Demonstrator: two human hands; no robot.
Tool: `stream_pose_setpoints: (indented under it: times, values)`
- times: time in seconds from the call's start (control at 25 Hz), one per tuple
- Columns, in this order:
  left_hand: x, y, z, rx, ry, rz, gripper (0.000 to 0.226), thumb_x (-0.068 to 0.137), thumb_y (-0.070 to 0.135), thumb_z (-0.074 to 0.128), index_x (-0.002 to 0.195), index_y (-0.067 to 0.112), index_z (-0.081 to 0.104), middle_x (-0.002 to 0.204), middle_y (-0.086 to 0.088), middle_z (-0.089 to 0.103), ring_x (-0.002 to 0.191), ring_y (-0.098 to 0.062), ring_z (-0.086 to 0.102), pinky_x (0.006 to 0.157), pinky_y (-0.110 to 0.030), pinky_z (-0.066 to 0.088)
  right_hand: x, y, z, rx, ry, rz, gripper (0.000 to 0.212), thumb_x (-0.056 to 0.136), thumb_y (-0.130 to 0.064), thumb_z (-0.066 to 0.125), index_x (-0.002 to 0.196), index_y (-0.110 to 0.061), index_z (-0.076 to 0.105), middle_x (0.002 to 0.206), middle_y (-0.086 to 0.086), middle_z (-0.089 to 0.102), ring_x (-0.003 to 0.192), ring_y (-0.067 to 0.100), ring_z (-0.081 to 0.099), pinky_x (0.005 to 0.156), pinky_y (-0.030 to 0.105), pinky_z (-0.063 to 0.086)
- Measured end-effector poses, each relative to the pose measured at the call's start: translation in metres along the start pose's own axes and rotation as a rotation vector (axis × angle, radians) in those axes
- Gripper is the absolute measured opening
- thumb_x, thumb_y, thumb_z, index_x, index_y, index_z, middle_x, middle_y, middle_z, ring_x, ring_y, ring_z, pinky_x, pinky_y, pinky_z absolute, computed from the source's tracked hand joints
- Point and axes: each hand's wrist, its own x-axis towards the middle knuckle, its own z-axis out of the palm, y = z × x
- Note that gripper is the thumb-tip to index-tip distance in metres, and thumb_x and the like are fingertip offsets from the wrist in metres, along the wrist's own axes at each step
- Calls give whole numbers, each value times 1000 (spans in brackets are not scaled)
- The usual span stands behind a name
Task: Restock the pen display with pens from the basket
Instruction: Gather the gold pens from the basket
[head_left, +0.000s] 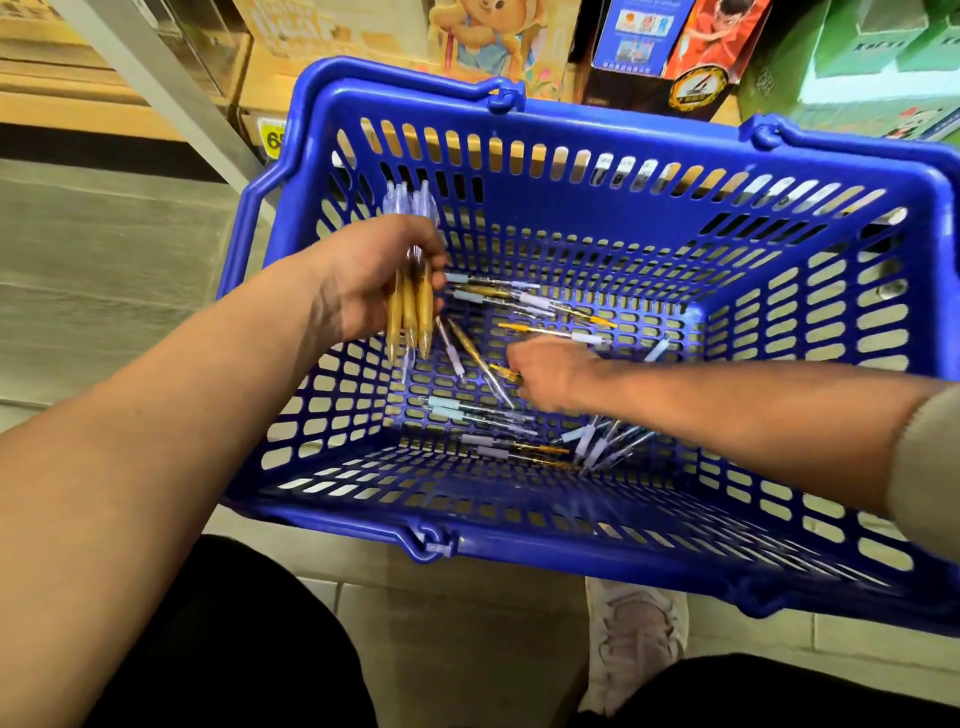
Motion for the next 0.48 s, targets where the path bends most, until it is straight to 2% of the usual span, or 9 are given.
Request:
stream_pose_setpoints:
  times: [0.04, 0.08, 0.12, 0.2, 0.32, 0.4, 0.48]
  values:
    - [1, 0, -1, -2, 2, 2, 21, 97, 15, 54, 76, 15, 55, 63, 1, 53, 57, -13, 54, 58, -29, 56, 0, 1, 5, -37, 12, -16, 18, 94, -4, 60, 109, -11, 52, 99, 4, 55, 75, 15, 56, 50, 28, 47]
    - [2, 1, 0, -12, 6, 7, 24, 98, 16, 54, 75, 16, 54, 62, 2, 51, 56, -12, 52, 57, -28, 55, 0, 2, 6, -77, 21, -18, 19, 93, -1, 59, 109, -11, 52, 93, 2, 53, 70, 12, 53, 44, 24, 40]
    - [4, 1, 0, -32, 9, 15, 23, 100, 16, 54, 77, 16, 55, 62, 3, 52, 55, -11, 52, 57, -27, 55, 1, 3, 6, -136, 22, -16, 19, 92, 0, 58, 109, -8, 54, 92, 2, 54, 70, 11, 54, 43, 22, 39]
    - [6, 1, 2, -91, -3, 21, 16, 104, 15, 51, 90, 14, 58, 65, 3, 60, 56, -10, 58, 61, -28, 59, 5, 0, 2, -254, 41, -24, 19, 92, -1, 59, 110, -5, 59, 102, 7, 62, 79, 14, 58, 53, 22, 47]
    - [7, 0, 7, -112, -44, 8, 10, 104, 14, 52, 105, 13, 62, 82, 2, 76, 70, -10, 73, 73, -36, 64, 7, -6, -2, -280, 115, -83, 25, 94, -6, 59, 119, -4, 57, 117, 13, 59, 91, 21, 57, 70, 28, 51]
    - [7, -1, 8, -97, -86, 25, 10, 100, 13, 58, 107, 13, 66, 93, 3, 79, 83, -11, 76, 72, -39, 64, 9, -13, 0, -221, 154, -89, 29, 98, -17, 60, 124, -5, 54, 121, 13, 56, 98, 25, 58, 71, 34, 50]
    - [5, -2, 7, -98, -117, 51, 13, 90, 15, 67, 103, 13, 68, 100, 3, 79, 91, -12, 76, 72, -40, 64, 10, -22, 4, -65, 122, -56, 38, 99, -34, 59, 127, -10, 52, 120, 9, 53, 105, 28, 59, 72, 38, 51]
